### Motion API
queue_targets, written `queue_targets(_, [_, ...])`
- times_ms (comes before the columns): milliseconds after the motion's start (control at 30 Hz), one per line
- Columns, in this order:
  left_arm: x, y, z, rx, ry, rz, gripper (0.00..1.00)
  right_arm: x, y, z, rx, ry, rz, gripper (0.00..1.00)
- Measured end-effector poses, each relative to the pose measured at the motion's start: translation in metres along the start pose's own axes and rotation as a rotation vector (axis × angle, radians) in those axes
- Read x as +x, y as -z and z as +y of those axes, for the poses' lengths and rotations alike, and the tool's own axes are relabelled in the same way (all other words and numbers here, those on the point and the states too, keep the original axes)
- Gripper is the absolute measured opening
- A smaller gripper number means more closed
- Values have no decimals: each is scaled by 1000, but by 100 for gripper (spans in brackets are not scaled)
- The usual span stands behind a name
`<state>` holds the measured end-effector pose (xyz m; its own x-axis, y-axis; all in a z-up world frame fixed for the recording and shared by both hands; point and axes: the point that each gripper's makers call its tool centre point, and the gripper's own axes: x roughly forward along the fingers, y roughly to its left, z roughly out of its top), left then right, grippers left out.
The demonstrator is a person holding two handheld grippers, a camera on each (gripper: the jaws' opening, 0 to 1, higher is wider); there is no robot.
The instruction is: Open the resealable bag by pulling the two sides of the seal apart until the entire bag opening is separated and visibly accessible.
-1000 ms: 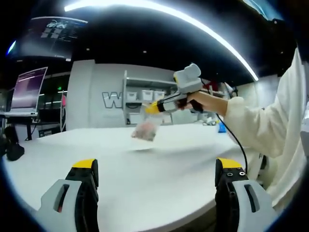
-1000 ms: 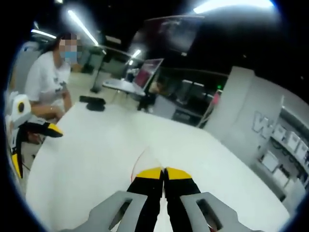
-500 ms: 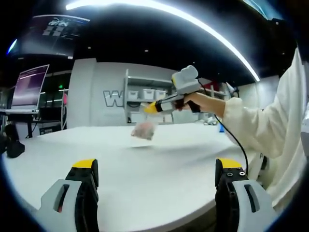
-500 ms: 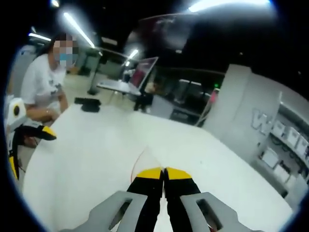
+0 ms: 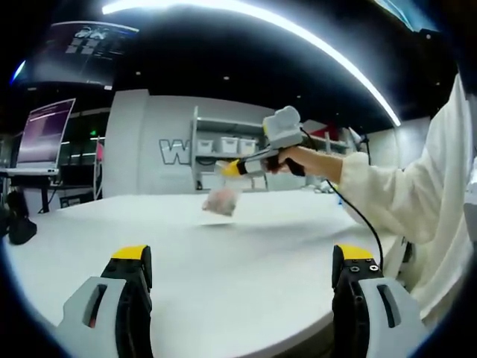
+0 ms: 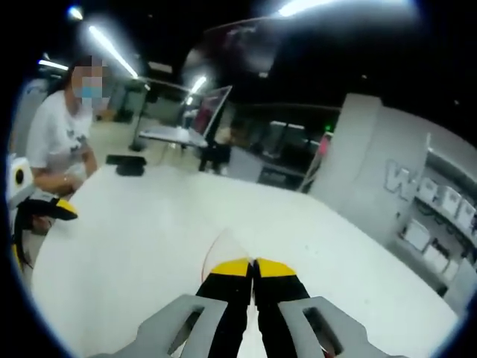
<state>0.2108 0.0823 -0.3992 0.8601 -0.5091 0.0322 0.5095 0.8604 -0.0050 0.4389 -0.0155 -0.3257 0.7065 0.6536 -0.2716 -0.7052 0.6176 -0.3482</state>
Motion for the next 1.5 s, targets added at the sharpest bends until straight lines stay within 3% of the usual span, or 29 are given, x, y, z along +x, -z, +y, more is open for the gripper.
queue_targets(900, [0,-5,7,6,-13,-2,98,20,9,-51,42,78,37,0])
queue_targets(1500, [9,-15,12,-2,-10,-9,99,36,16,-72,82,99,69,0])
